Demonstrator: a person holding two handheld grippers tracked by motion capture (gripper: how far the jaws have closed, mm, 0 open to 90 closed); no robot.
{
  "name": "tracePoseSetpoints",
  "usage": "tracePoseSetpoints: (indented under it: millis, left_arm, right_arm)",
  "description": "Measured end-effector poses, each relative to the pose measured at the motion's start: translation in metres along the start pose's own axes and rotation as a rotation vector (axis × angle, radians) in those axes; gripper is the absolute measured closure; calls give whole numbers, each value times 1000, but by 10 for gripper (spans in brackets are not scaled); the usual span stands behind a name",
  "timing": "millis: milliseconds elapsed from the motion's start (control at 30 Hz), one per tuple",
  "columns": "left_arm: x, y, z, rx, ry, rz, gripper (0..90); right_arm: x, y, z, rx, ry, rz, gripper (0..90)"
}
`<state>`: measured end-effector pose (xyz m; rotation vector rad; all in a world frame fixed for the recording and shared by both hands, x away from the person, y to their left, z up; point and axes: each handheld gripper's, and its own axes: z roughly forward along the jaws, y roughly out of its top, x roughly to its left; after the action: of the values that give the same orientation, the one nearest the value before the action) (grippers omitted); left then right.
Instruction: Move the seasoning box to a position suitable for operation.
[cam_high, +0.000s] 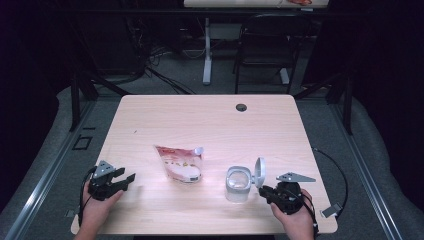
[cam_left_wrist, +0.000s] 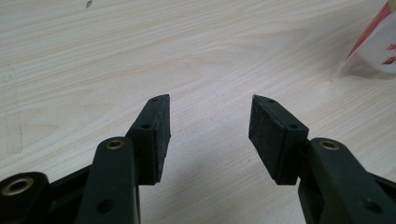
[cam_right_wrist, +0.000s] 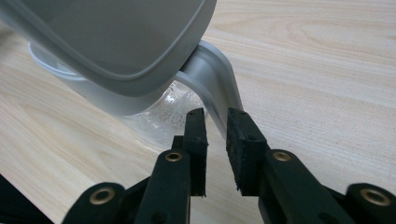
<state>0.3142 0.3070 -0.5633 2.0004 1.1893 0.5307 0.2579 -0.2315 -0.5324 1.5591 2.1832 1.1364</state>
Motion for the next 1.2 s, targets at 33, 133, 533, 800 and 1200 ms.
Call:
tracePoseSetpoints:
  millis: [33, 133, 533, 800, 1200]
  left_arm:
    - [0, 0, 0, 0, 0, 0, 488]
    - [0, 0, 0, 2, 2, 0, 489]
    - [-1, 0, 1, 6, -5, 4, 489]
    - [-1, 0, 2, 6, -4, 6, 488]
    - [-1, 0, 2, 10, -2, 8, 489]
  right_arm:
    - [0, 0, 0, 3, 0, -4, 796]
    - [-1, 1, 1, 7, 7, -1, 817]
    - [-4, 3, 3, -14, -16, 15, 838]
    - [-13, 10, 12, -25, 7, 61, 809]
    - [-21, 16, 22, -52, -10, 91, 787]
